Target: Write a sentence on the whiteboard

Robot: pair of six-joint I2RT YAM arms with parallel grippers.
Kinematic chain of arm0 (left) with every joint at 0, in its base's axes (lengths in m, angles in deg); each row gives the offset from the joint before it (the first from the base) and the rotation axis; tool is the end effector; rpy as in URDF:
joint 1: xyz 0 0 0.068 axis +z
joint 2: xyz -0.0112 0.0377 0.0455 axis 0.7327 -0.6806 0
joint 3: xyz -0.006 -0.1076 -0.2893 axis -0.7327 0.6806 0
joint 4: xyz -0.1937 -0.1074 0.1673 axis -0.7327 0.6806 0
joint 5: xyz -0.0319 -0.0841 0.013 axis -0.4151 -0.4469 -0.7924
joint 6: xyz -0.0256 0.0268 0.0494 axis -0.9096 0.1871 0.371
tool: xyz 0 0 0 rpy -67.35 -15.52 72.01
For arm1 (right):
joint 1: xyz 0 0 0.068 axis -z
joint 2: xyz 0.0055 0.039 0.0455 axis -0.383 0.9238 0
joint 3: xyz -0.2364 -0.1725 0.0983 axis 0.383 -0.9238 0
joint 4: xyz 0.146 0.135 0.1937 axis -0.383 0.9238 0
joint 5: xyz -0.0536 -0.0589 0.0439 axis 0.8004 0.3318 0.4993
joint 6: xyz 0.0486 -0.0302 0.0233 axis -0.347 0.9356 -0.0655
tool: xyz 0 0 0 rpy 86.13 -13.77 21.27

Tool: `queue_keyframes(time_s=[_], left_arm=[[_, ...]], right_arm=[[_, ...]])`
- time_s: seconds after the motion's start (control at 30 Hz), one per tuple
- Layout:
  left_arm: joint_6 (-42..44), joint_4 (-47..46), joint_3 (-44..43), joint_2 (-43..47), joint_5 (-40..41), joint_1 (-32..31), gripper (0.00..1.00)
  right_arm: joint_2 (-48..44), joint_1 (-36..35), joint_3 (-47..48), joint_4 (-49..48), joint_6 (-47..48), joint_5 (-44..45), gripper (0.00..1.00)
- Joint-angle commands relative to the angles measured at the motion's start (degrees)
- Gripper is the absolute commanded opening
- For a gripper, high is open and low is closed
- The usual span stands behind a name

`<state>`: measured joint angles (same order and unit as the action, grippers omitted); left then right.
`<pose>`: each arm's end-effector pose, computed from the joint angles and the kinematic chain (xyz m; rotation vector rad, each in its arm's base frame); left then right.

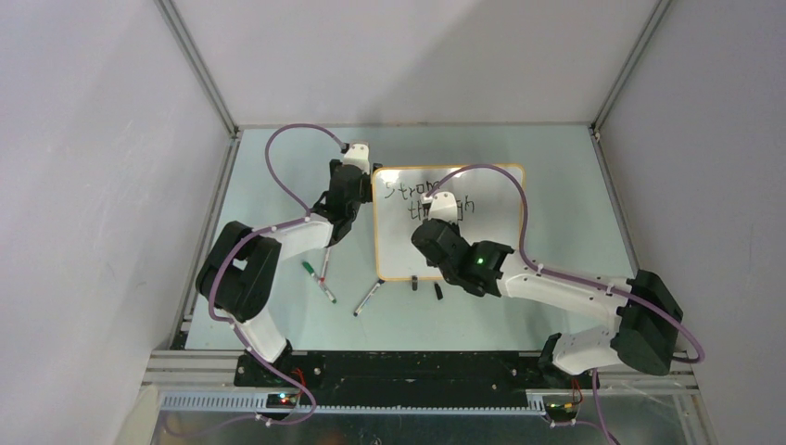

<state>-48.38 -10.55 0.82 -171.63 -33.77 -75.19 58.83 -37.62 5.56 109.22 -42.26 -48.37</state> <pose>0.3617 -0.1760 0.2342 0.1354 1.8885 -0.0990 0.1767 0.2510 0.2989 -0.3207 2.1166 0.1141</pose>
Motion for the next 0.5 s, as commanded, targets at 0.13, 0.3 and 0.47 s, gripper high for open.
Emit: queue_keyframes(time_s=[0.13,0.3,0.47], left_arm=[[-0.4,-2.2,-0.6,0.7,-0.4,0.2,0.80],[-0.4,-2.3,-0.5,0.8,-0.3,0.1,0.79],[-0.4,-2.4,-0.6,0.8,-0.4,0.1,0.80]], right_arm=[[0.9,0.5,2.6,-0.7,-0.4,2.4,0.00],[1.5,0.7,2.6,-0.8,-0.4,2.3,0.00],[1.8,0.9,2.5,-1.2,-0.2,1.3,0.00]])
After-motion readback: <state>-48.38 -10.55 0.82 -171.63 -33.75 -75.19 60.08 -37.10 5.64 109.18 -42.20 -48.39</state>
